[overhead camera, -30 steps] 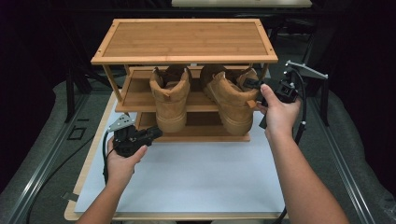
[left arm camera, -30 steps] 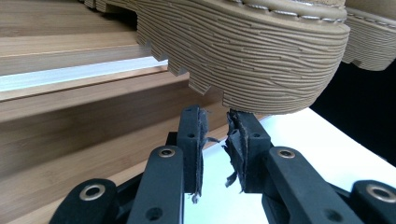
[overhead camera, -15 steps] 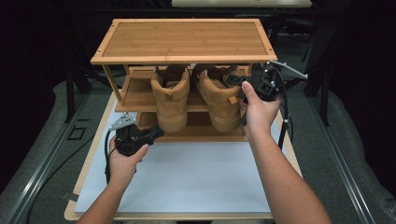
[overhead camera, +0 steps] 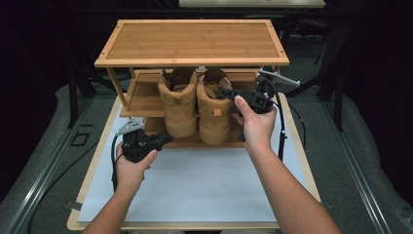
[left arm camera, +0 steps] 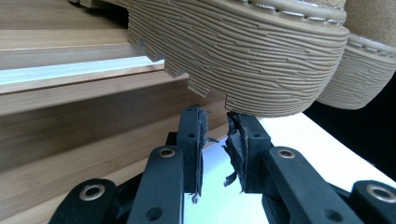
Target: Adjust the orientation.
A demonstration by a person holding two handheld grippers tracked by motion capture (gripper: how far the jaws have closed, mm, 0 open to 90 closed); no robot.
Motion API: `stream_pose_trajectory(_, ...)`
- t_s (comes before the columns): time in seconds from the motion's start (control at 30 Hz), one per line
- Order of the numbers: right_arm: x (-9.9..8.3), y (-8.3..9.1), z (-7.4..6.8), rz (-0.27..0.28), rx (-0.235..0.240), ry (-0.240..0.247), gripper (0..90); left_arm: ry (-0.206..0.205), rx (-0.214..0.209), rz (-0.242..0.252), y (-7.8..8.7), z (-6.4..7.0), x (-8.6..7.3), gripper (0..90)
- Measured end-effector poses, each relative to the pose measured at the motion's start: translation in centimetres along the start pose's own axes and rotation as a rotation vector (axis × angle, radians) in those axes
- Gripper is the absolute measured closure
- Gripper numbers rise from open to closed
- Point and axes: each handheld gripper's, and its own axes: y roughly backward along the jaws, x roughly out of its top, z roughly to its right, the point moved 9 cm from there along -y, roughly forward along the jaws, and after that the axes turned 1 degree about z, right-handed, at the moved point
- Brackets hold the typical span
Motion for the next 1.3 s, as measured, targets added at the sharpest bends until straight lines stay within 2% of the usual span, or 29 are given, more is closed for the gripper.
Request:
stream_pose_trajectory(0.1, 0.2, 0.2, 0.1, -0.016, 0.007, 0.047, 60.9, -0.005, 0.003, 0.002, 0.0, 0.0, 0.0, 73.9)
stream_pose_trajectory(0.27, 0.5, 0.6, 0.2, -0.018, -0.027, 0.110, 53.1, -0.001, 0.005, -0.004, 0.0, -0.1, 0.0, 71.9)
stream_pose_trajectory(0.4, 0.6, 0.6, 0.1, -0.034, 0.000, 0.097, 47.9, 0.000, 0.007, -0.004, 0.1, -0.1, -0.1, 71.6)
stream_pose_trajectory(0.53, 1.0, 1.0, 0.4, -0.030, 0.010, 0.082, 56.0, 0.024, 0.007, 0.002, -0.1, -0.1, -0.1, 71.2)
stream_pose_trajectory(0.6, 1.0, 0.9, 0.4, -0.036, 0.016, 0.099, 59.8, 0.031, 0.003, 0.009, -0.1, -0.1, -0.2, 71.2)
stream_pose_trajectory(0.73, 0.9, 0.7, 0.2, -0.040, -0.023, 0.149, 66.9, 0.057, -0.002, 0.032, 0.1, -0.5, -0.4, 68.2)
stream_pose_trajectory(0.8, 0.9, 0.6, -0.1, -0.035, -0.055, 0.182, 67.6, 0.050, -0.007, 0.021, 0.1, -0.3, -1.0, 67.7)
stream_pose_trajectory(0.87, 0.9, 0.5, -0.2, -0.036, -0.063, 0.194, 67.2, 0.033, -0.022, -0.002, -0.2, 0.2, -1.9, 67.7)
stream_pose_trajectory(0.93, 1.0, 0.4, -0.2, -0.039, -0.049, 0.173, 66.8, 0.016, -0.044, -0.029, -0.8, 1.0, -2.9, 67.9)
stream_pose_trajectory(1.03, 1.1, 0.5, -0.1, -0.027, -0.044, 0.161, 66.7, -0.025, -0.074, -0.056, -2.0, 2.8, -4.2, 68.2)
stream_pose_trajectory(1.13, 1.1, 0.4, -0.1, -0.023, -0.045, 0.159, 66.5, -0.062, -0.093, -0.051, -2.9, 4.5, -4.3, 69.0)
stream_pose_trajectory(1.23, 1.2, 0.4, -0.1, -0.017, -0.040, 0.150, 66.1, -0.067, -0.110, -0.016, -3.5, 5.9, -3.7, 70.7)
stream_pose_trajectory(1.3, 1.3, 0.4, -0.1, -0.014, -0.036, 0.146, 65.8, -0.080, -0.124, -0.012, -3.9, 6.7, -3.4, 71.5)
